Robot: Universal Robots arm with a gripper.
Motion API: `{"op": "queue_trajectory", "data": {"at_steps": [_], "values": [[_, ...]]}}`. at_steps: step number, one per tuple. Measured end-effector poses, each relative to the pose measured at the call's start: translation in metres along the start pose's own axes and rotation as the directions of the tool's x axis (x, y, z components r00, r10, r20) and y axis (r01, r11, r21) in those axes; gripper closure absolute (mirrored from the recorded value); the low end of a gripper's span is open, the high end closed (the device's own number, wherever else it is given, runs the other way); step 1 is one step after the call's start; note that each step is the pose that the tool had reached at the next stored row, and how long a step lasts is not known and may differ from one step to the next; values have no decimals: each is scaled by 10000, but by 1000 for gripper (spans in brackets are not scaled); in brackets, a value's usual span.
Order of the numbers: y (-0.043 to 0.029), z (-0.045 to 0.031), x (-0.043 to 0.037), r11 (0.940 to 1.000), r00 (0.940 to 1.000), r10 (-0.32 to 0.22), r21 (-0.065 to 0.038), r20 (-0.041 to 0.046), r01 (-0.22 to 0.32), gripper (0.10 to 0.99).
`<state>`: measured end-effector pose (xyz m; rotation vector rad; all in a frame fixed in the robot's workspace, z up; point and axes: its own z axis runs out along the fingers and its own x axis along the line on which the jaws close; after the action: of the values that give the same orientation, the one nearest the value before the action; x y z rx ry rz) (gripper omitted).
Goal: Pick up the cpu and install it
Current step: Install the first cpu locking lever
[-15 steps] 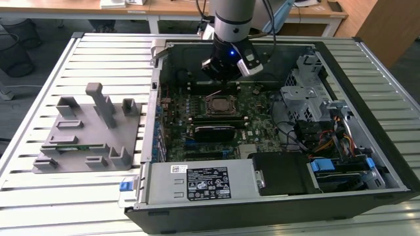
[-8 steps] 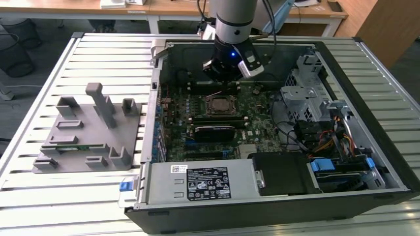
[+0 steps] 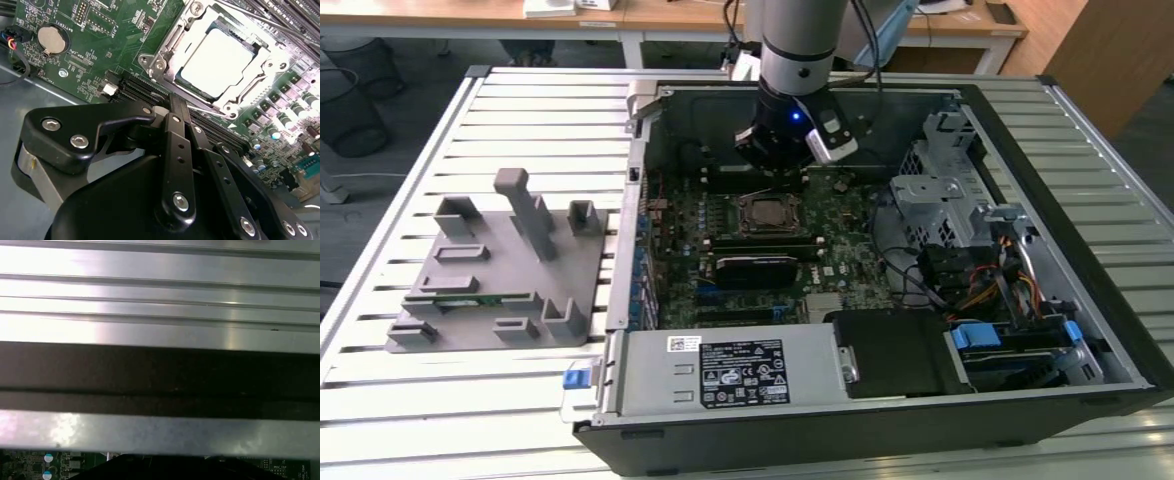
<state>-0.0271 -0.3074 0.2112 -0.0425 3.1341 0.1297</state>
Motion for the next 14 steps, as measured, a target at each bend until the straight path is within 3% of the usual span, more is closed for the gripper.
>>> {"op": "queue_trajectory", "data": {"at_steps": [14], "values": [[-11,111,-38,10000,10000,1,1,-6,-1,980]]}}
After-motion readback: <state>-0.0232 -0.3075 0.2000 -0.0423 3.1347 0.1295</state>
